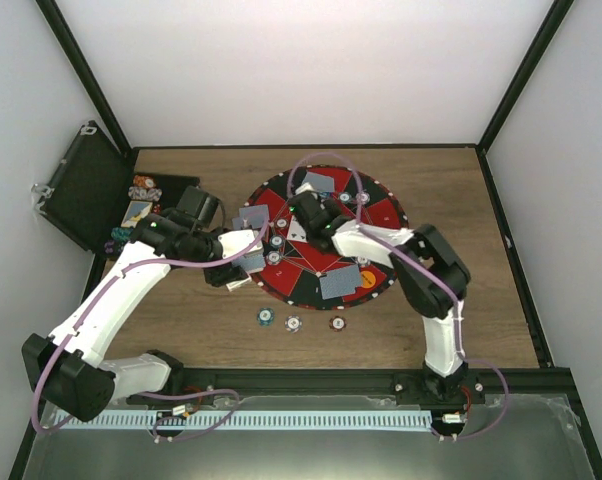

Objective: Distribute texas hold em gaming equipment

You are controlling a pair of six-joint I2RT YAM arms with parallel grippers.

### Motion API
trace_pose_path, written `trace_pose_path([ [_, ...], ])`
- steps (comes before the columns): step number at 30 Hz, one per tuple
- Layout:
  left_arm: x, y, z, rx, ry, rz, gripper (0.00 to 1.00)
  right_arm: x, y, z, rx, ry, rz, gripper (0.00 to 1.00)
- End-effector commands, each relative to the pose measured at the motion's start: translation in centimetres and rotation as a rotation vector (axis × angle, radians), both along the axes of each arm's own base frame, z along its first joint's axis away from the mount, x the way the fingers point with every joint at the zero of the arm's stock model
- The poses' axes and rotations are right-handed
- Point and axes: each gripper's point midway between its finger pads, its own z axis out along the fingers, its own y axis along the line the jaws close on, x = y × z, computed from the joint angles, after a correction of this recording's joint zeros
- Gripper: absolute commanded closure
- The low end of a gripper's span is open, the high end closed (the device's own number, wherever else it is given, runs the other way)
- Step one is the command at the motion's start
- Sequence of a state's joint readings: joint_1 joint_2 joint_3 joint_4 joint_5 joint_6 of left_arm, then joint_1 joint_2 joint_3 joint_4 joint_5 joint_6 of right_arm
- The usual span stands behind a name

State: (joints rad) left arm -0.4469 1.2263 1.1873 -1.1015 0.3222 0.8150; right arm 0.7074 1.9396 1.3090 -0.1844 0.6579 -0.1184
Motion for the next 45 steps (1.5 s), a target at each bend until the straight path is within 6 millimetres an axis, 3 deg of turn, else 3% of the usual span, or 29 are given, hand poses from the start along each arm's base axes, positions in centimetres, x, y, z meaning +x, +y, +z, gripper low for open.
trace_pose_path([
  [1, -0.1, 0.0, 0.8, -0.015, -0.020, 0.002, 0.89, 2.2, 0.5, 1.3, -0.259, -0.174, 0.010, 0.99],
  [7, -0.2, 0.3, 0.9, -0.002, -0.030, 0.000, 0.89, 1.7, 0.3, -2.3, -0.318, -0.123, 0.048, 0.99],
  [15, -0.1, 0.0, 1.1, -0.011, -0.017, -0.003, 0.89, 0.5, 0.8, -3.6, -0.335, -0.077, 0.107, 0.85],
  [17, -0.1, 0.0, 1.2, -0.011, -0.018, -0.005, 0.89, -0.2, 1.2, -3.7, -0.312, -0.041, 0.118, 0.74],
  [20, -0.2, 0.0, 1.2, -0.009, -0.019, -0.005, 0.89, -0.9, 1.4, -3.7, -0.261, 0.001, 0.117, 0.38],
  [26, -0.3, -0.1, 1.1, -0.013, -0.010, -0.009, 0.89, -1.7, 1.2, -1.9, -0.148, 0.055, 0.054, 0.02],
  [34, -0.5, -0.1, 0.9, -0.019, -0.008, -0.015, 0.89, -3.8, 0.7, 0.9, 0.099, 0.153, 0.012, 0.00],
  [39, -0.6, -0.1, 0.7, -0.020, -0.009, -0.016, 0.89, -4.3, -1.6, 4.3, 0.416, 0.242, -0.109, 0.00],
  [42, -0.6, -0.2, 0.9, -0.025, -0.013, -0.019, 0.89, -6.1, -0.4, 7.0, 0.692, 0.342, -0.069, 0.00],
  [45, -0.6, -0.3, 1.0, -0.031, -0.015, -0.022, 0.89, -9.4, 2.6, 9.5, 0.908, 0.474, 0.073, 0.00],
])
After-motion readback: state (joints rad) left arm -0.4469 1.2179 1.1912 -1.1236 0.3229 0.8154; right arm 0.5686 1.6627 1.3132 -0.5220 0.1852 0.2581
